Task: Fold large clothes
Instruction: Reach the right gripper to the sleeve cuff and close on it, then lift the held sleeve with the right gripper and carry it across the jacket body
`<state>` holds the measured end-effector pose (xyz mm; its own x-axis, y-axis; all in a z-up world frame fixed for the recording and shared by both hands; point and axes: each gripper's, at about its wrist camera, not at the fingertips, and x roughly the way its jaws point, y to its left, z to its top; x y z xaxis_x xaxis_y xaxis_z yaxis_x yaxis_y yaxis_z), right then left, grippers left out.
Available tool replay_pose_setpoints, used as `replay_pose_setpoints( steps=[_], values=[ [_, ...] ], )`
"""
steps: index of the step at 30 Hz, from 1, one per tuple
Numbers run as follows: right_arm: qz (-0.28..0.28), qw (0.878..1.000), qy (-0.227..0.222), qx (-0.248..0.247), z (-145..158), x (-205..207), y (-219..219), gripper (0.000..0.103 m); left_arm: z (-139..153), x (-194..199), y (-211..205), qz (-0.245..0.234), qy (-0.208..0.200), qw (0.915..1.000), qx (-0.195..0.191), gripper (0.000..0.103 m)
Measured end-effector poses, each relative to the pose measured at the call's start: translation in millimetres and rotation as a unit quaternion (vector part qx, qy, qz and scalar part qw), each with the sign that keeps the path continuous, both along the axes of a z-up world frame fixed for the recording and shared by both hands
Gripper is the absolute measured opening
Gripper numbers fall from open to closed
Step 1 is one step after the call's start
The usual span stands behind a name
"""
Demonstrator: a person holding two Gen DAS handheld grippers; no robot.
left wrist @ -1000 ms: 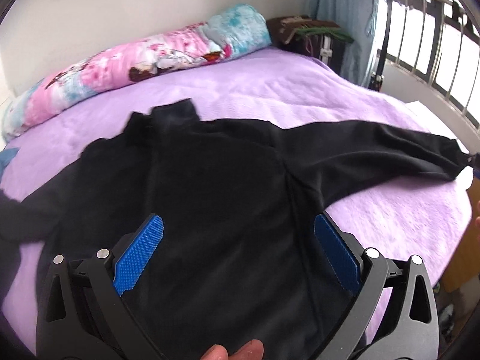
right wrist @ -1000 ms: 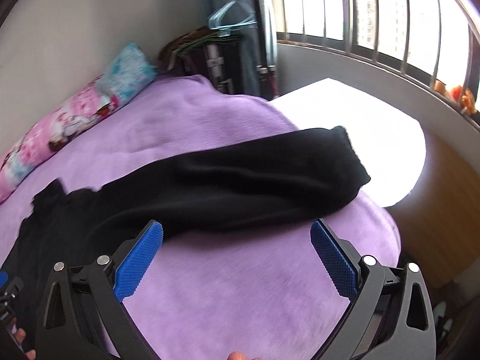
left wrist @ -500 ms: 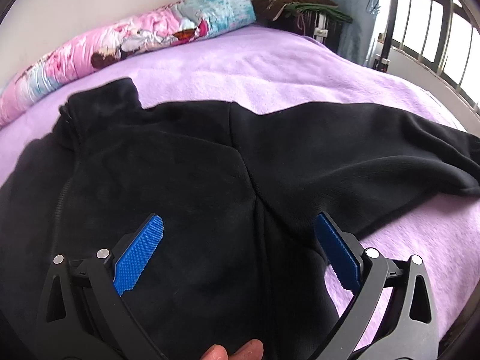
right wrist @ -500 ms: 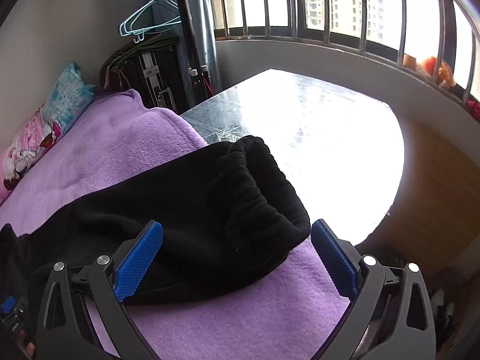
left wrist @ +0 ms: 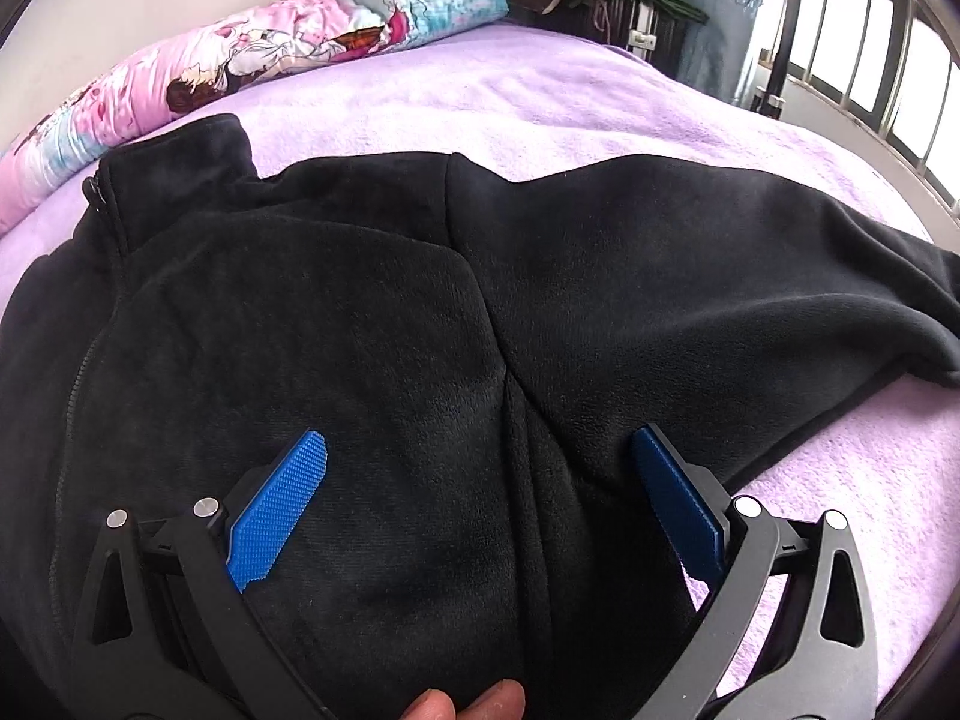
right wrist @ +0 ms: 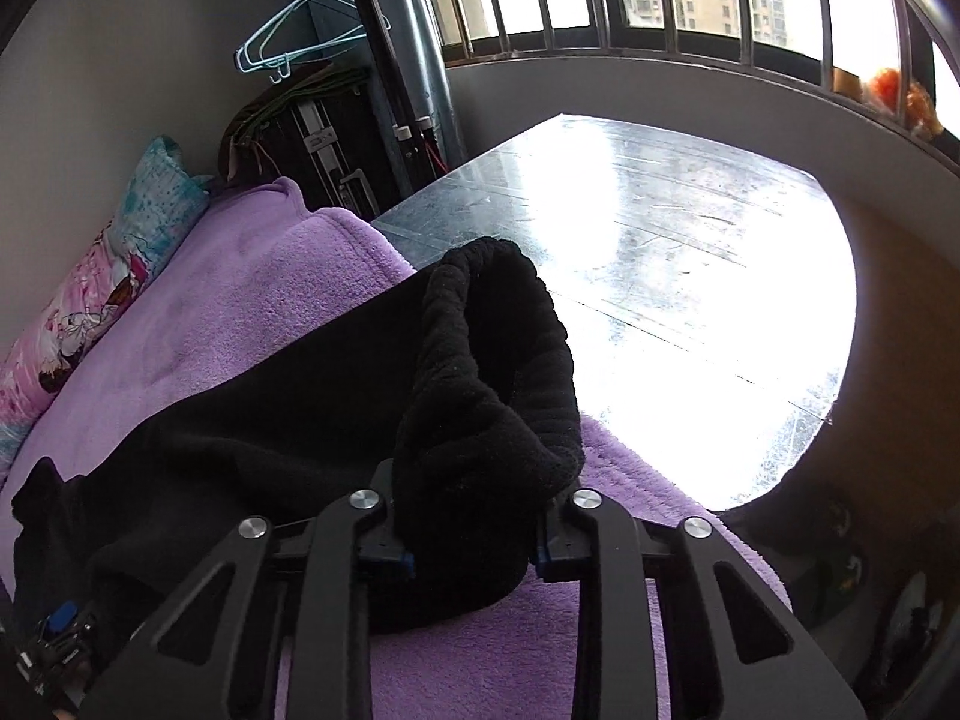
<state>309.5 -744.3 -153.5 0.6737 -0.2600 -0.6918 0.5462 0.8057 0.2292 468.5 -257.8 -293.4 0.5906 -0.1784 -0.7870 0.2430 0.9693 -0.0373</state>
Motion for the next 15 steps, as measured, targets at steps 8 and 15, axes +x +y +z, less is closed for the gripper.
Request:
replay_pose_setpoints(
  steps=[8,15],
  values=[
    [0.023,0.998,-0.059,-0.016,38.6,-4.5,23.4,0.015,-1.7,3.1,-0.1,-0.016,0.011,0.9998,0.010,0.098],
    [0.062,0.992,-0.093,-0.051,89.7,-3.1,76.1,0.015,2.3,4.8,1.1,-0.020,0.006,0.9998,0.007,0.098]
  ],
)
